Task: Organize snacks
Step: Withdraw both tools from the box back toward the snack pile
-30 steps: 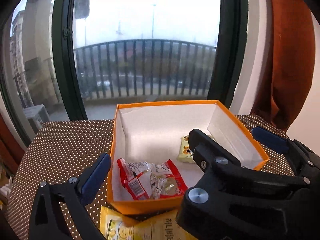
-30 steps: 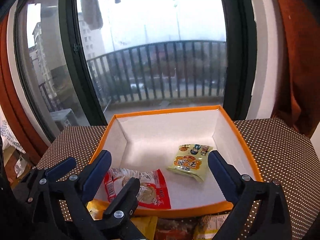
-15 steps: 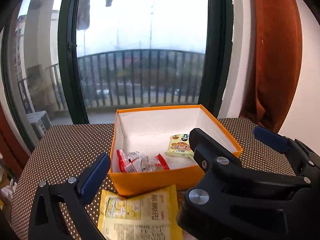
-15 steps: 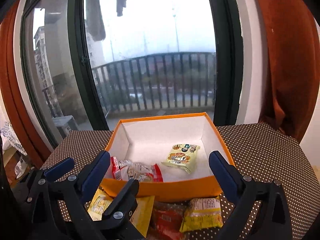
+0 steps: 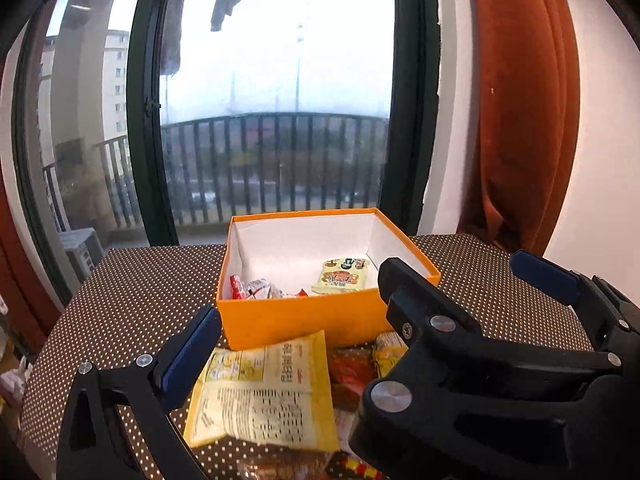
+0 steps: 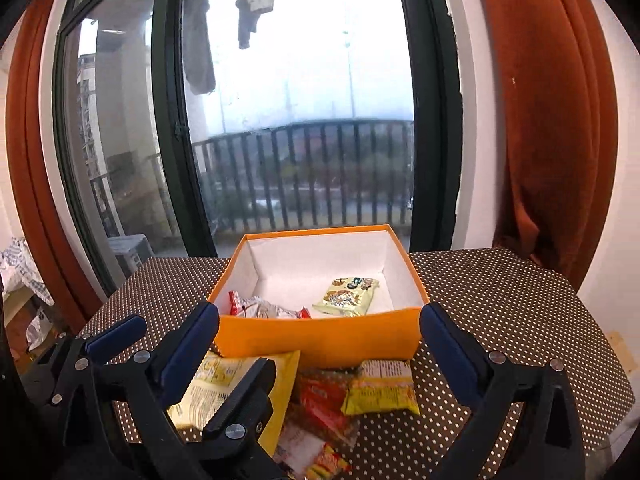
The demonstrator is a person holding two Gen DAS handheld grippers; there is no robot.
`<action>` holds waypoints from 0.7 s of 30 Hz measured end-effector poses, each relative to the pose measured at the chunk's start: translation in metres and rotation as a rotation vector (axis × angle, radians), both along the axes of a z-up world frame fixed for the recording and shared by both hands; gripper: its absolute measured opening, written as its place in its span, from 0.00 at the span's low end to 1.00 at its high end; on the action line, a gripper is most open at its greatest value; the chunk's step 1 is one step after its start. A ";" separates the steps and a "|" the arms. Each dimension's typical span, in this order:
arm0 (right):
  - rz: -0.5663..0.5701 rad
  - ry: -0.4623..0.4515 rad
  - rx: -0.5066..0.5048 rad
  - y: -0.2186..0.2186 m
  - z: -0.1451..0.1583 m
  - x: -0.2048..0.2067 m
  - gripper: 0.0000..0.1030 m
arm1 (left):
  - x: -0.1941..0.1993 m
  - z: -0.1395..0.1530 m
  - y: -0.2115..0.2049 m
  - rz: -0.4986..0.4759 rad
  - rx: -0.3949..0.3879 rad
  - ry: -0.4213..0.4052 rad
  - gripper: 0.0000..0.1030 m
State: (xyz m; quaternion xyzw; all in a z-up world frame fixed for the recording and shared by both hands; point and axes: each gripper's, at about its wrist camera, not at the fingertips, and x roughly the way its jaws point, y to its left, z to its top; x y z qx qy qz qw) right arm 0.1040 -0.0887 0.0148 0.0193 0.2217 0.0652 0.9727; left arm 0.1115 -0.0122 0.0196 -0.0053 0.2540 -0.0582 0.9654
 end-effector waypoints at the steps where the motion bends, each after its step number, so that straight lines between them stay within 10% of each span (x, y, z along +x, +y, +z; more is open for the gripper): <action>1: -0.006 0.002 -0.002 -0.001 -0.001 -0.005 1.00 | -0.005 -0.002 -0.001 -0.003 0.004 -0.001 0.99; 21: -0.048 0.039 -0.010 -0.001 -0.063 -0.072 1.00 | -0.070 -0.066 -0.010 -0.002 0.032 0.014 1.00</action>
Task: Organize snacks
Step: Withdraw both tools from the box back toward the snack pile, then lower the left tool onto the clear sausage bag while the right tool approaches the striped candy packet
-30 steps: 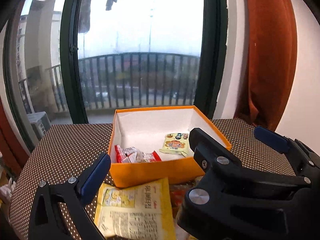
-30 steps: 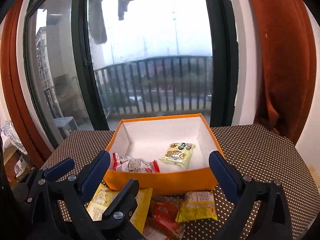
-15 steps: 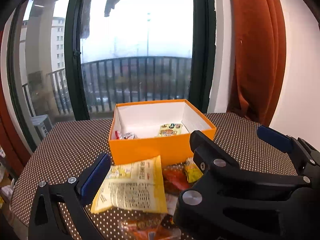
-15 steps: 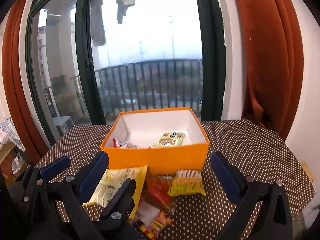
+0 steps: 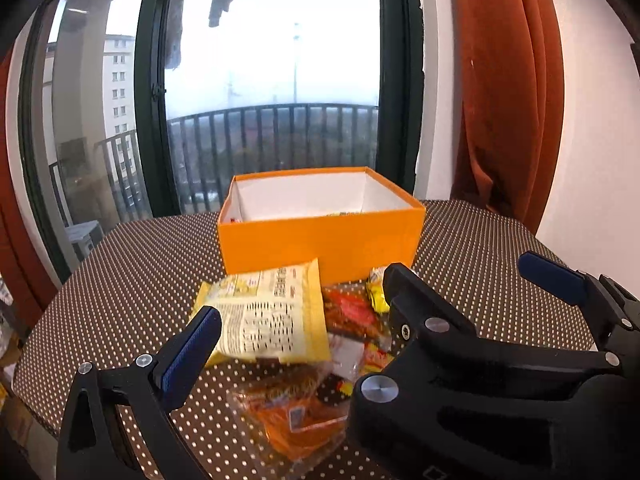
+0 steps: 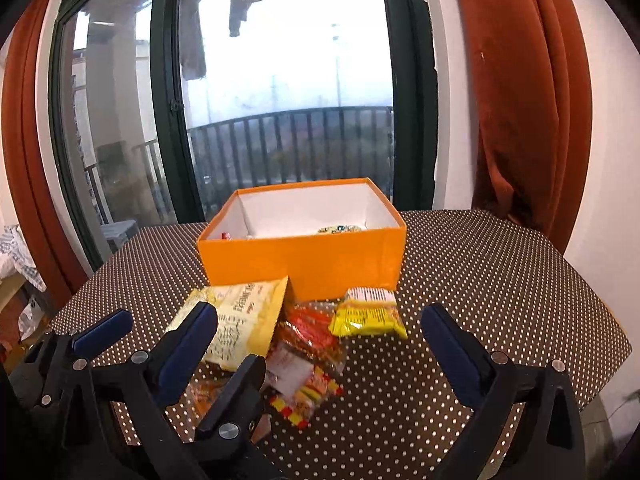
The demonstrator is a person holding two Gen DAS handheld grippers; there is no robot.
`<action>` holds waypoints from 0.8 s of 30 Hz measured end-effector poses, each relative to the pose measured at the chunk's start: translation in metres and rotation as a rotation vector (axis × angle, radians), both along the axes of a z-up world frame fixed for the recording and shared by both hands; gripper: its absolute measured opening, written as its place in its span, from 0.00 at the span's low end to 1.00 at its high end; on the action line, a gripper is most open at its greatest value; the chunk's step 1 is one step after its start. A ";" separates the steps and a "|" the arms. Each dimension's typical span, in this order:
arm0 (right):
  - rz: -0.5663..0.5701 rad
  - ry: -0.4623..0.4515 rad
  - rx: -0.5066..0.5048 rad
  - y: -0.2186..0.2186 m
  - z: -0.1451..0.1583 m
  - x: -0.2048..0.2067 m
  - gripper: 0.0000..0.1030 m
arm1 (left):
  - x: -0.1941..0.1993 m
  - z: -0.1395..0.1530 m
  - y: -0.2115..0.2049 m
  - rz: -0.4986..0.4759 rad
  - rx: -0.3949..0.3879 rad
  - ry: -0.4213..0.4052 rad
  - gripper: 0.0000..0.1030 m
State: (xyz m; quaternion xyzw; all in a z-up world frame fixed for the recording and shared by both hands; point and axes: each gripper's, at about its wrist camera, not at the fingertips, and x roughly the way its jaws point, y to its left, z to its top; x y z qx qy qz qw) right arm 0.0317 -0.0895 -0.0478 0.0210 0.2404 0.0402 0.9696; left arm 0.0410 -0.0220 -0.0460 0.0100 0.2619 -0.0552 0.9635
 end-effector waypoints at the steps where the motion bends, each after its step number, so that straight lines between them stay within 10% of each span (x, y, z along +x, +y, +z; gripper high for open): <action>1: 0.000 0.005 0.002 0.000 -0.005 -0.001 1.00 | 0.000 -0.003 0.000 0.001 0.001 0.004 1.00; 24: -0.012 0.165 0.038 0.001 -0.088 0.020 1.00 | 0.022 -0.092 0.007 0.009 0.009 0.178 1.00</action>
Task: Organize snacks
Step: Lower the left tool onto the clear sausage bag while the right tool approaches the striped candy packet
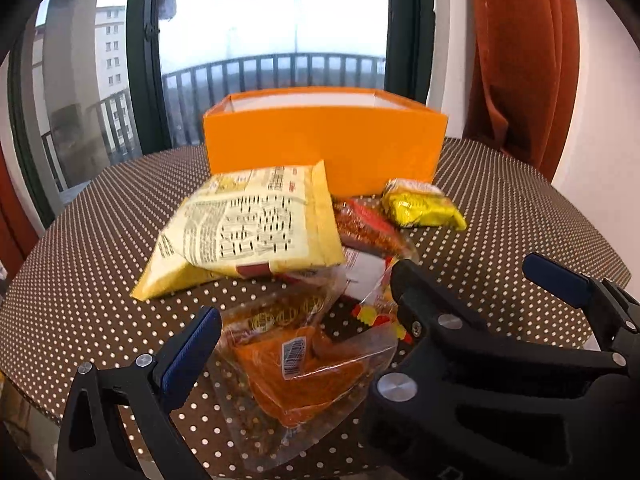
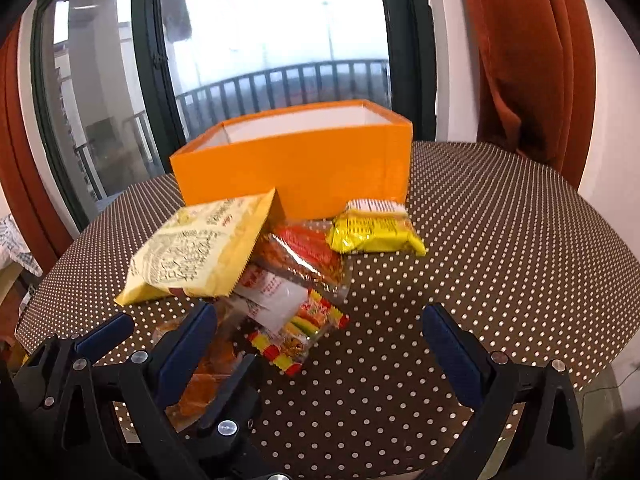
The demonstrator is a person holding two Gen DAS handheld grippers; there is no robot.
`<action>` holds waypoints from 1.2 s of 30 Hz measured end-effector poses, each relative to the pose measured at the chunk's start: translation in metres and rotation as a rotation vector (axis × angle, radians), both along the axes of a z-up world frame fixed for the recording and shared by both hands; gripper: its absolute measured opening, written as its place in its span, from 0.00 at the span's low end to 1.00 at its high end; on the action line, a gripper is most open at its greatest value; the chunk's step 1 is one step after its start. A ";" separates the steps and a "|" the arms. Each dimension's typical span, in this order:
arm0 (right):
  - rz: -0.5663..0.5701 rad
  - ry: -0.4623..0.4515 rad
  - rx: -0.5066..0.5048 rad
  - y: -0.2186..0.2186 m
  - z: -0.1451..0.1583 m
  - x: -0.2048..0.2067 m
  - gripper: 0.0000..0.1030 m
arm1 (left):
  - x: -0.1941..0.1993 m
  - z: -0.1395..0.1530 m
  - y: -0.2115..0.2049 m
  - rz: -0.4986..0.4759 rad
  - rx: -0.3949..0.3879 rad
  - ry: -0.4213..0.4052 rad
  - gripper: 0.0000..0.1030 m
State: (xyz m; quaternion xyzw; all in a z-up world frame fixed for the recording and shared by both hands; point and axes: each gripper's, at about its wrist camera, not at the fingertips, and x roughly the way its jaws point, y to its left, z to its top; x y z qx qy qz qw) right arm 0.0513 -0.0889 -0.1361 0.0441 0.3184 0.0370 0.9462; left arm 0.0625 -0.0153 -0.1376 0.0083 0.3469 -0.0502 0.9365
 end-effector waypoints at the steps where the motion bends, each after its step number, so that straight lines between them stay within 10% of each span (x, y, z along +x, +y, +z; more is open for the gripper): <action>1: -0.001 0.008 0.002 0.000 -0.003 0.002 1.00 | 0.003 -0.005 0.000 0.001 -0.001 0.013 1.00; 30: -0.071 0.128 0.081 -0.004 -0.053 0.052 0.98 | 0.028 -0.041 0.017 0.051 0.032 0.060 0.90; 36: -0.040 0.111 0.049 0.004 -0.053 0.045 0.75 | 0.027 -0.041 0.012 0.051 0.032 0.057 0.87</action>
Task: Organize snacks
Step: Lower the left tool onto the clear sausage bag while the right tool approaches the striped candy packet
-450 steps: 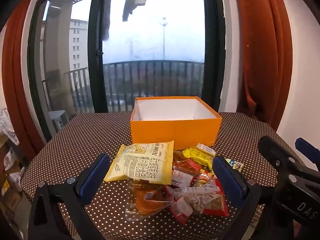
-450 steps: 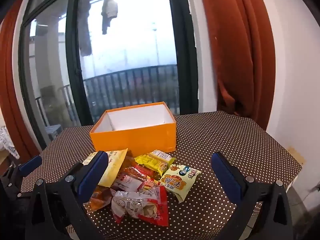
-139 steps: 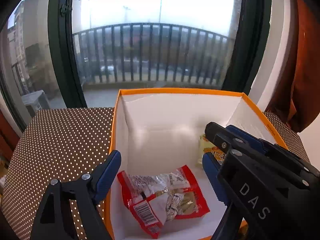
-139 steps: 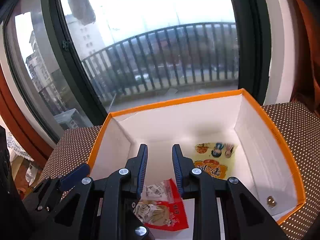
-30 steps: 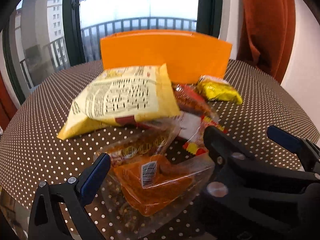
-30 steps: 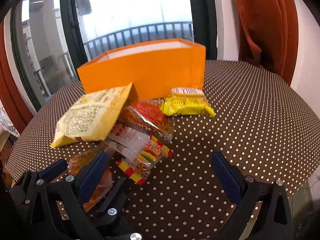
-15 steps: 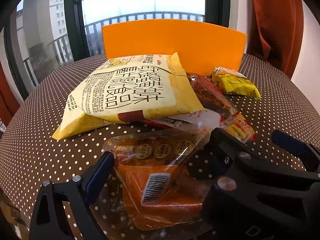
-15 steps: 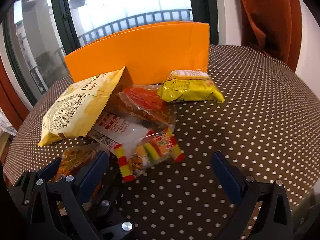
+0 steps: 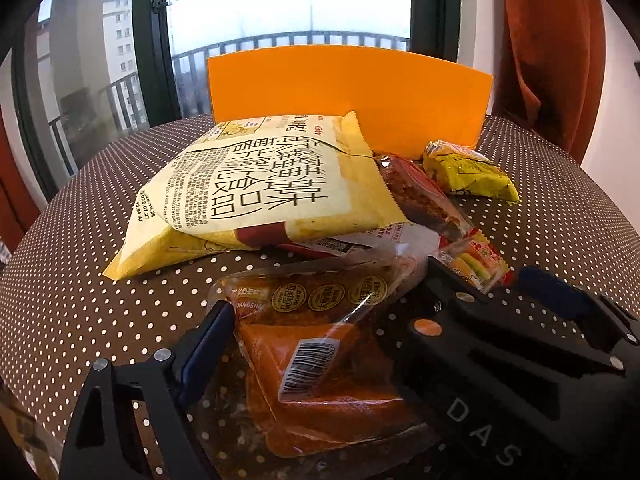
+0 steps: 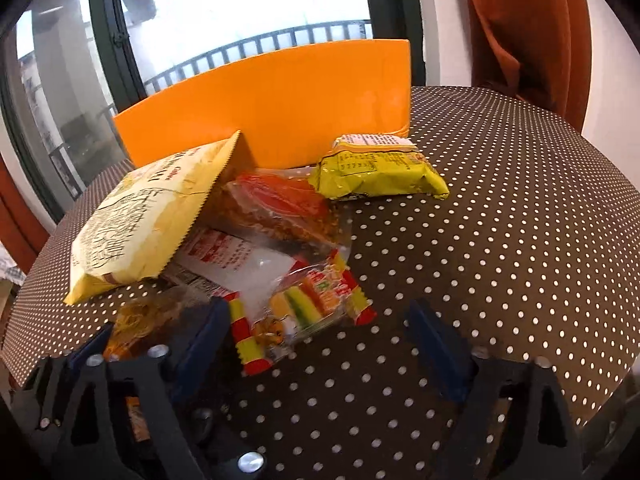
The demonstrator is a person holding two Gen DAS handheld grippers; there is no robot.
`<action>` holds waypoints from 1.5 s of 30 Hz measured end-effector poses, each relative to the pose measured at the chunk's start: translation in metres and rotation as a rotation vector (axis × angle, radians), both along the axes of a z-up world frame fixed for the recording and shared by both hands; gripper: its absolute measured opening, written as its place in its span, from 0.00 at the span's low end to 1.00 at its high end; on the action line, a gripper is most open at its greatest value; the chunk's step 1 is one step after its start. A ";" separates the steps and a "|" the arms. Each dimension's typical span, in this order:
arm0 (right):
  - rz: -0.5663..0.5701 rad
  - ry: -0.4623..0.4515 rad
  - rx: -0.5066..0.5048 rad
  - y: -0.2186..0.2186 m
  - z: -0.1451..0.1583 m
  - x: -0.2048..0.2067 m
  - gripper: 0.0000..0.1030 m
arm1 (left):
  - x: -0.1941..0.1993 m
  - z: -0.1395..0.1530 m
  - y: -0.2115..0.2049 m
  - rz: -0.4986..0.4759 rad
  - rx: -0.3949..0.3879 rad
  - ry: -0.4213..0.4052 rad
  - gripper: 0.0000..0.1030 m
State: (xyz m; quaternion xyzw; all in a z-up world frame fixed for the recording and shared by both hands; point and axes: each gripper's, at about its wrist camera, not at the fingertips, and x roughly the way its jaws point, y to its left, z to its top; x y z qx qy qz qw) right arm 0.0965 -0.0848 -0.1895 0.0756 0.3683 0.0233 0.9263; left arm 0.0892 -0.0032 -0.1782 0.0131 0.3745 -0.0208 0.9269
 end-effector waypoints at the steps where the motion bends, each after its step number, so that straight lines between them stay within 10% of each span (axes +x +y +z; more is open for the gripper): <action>1: 0.008 -0.003 0.006 -0.001 0.000 -0.001 0.72 | 0.000 0.000 -0.002 -0.002 -0.003 0.001 0.86; 15: 0.036 -0.020 0.102 -0.029 0.003 -0.024 0.45 | -0.018 0.004 -0.028 -0.033 -0.021 -0.005 0.76; 23: 0.010 -0.021 0.135 -0.042 0.003 -0.029 0.45 | -0.025 0.007 -0.035 -0.047 -0.007 -0.011 0.72; 33: 0.011 -0.003 0.087 -0.028 0.003 -0.019 0.87 | -0.017 0.006 -0.011 0.038 0.017 -0.025 0.67; 45: 0.021 0.018 0.026 -0.011 0.001 -0.002 0.82 | -0.006 0.001 -0.002 0.037 0.017 -0.038 0.67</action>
